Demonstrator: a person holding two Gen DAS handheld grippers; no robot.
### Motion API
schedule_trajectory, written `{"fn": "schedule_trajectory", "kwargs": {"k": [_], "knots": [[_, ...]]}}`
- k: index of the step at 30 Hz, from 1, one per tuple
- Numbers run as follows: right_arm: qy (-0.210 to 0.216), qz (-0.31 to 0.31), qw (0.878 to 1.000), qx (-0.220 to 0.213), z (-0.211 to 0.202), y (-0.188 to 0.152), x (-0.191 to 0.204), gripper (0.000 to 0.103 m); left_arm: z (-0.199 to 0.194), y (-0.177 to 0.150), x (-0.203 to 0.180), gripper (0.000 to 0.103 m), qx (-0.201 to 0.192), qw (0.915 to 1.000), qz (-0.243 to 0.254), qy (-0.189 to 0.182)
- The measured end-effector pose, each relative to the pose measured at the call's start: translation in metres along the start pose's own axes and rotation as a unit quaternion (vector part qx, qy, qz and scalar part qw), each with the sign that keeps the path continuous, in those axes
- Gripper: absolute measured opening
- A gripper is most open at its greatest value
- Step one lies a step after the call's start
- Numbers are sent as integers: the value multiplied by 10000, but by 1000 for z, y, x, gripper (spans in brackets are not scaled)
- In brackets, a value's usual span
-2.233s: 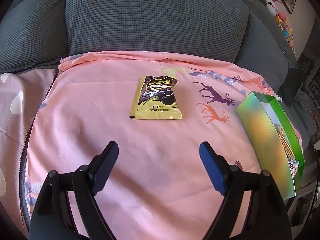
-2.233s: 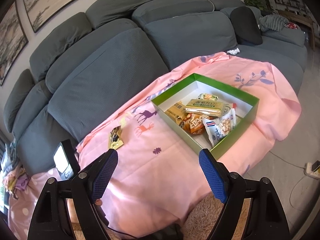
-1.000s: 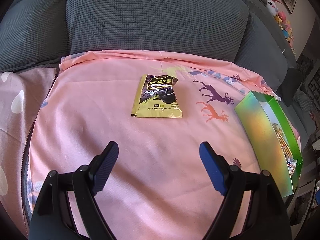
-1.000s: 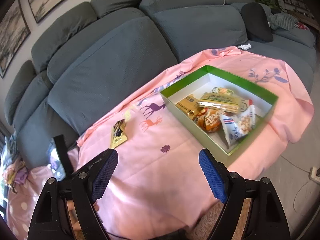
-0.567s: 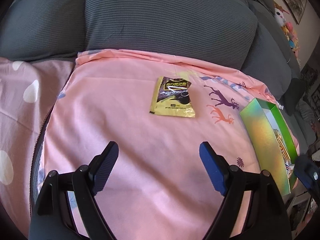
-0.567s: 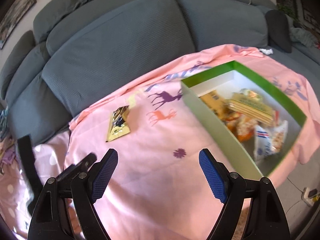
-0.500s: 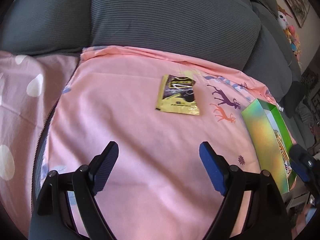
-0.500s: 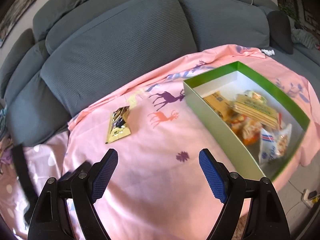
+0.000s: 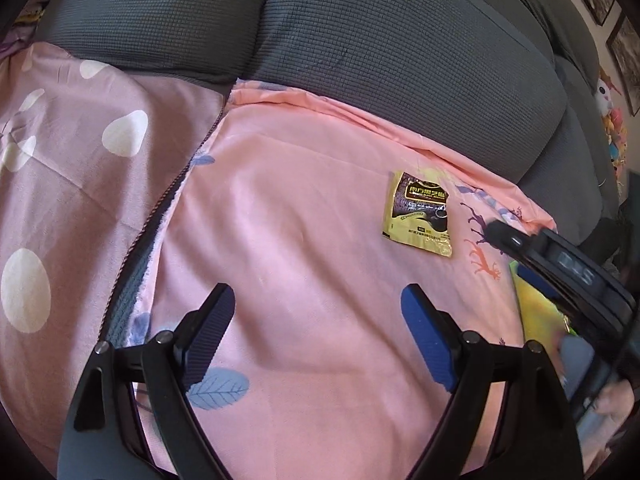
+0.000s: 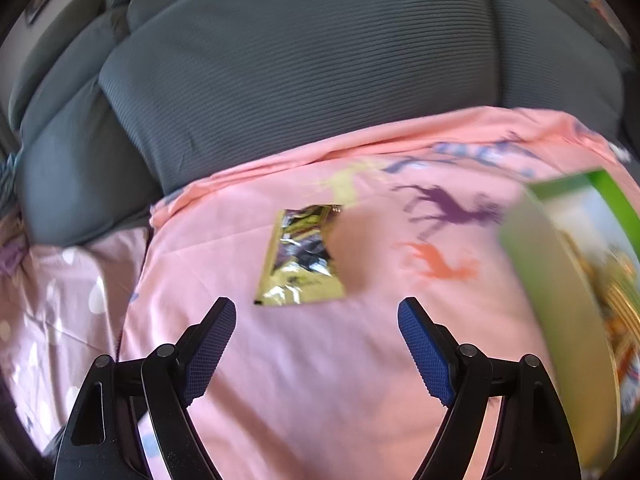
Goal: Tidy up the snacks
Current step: 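Move the right gripper to the black sesame bag and grasp it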
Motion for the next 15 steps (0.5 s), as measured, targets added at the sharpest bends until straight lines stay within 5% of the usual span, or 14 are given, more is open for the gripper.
{"fn": "schedule_trajectory", "kwargs": {"k": [9,15], "knots": [[-224,-698,9954,611,95,14,30,84,5,4,11,85,84,9998,-154,73],[-282,-639,9953,674,115,11,24,83,5,4,16,85,132,9995,-265,65]]}}
Point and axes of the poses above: each gripper's, at about its wrist camera, not at the fingertips, and z roughly the way its jaws point, x to its left, y to its top, the point moved 4 cm from there along z, roughly the way its jaws point, and after that the axes turned 5 degrees about -z, right-handed, at the moved point
